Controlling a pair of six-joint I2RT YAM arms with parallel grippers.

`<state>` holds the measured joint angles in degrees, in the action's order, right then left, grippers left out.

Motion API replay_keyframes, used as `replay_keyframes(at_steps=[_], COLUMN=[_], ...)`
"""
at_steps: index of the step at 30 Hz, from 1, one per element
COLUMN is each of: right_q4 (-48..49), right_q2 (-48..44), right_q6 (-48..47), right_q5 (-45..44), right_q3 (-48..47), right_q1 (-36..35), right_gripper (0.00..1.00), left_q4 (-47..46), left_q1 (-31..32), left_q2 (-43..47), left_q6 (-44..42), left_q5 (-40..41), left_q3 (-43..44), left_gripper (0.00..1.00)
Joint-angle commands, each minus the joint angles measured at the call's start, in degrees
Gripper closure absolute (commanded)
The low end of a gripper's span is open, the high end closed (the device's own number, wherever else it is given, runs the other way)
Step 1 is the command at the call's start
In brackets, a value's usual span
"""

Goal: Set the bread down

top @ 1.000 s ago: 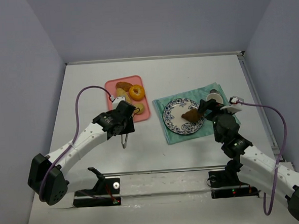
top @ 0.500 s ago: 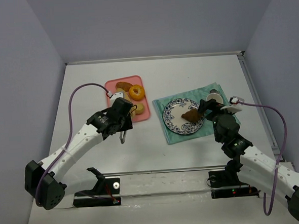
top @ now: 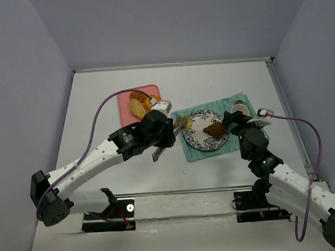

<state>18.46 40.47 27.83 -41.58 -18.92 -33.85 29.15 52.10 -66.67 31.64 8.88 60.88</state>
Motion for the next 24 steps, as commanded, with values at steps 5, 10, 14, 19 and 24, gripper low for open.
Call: replay_keyframes(at_steps=[5,10,14,19,24], right_q4=[3.1,3.1,3.1,3.1,3.1], right_q2=[-1.5,-1.6,-1.5,-1.4,-1.4], right_q6=[-0.7,-0.8,-0.8,-0.9,-0.9], right_q5=[-2.2,-2.5,-2.6,-2.9,-2.8], right_q3=[-0.8,-0.6,-0.6,-0.6,-0.6], right_q1=[-0.3,-0.3,-0.3,-0.3,-0.3], right_gripper=[0.00,0.00,0.00,0.00,0.00], left_q4=[-8.4,-9.5,-10.3,-10.2,-8.1], left_q1=[4.0,4.4,4.6,4.7,4.7], left_q2=[-9.2,-13.1,-14.6,-14.2,-13.9], left_q6=[-4.7,-5.4,-5.9,-6.0,-5.6], left_q5=[-4.4,-5.5,-6.9,-6.1,-3.0], left_q3=[4.5,5.6,5.7,6.1,7.1], left_gripper=[0.54,0.43,0.39,0.30,0.30])
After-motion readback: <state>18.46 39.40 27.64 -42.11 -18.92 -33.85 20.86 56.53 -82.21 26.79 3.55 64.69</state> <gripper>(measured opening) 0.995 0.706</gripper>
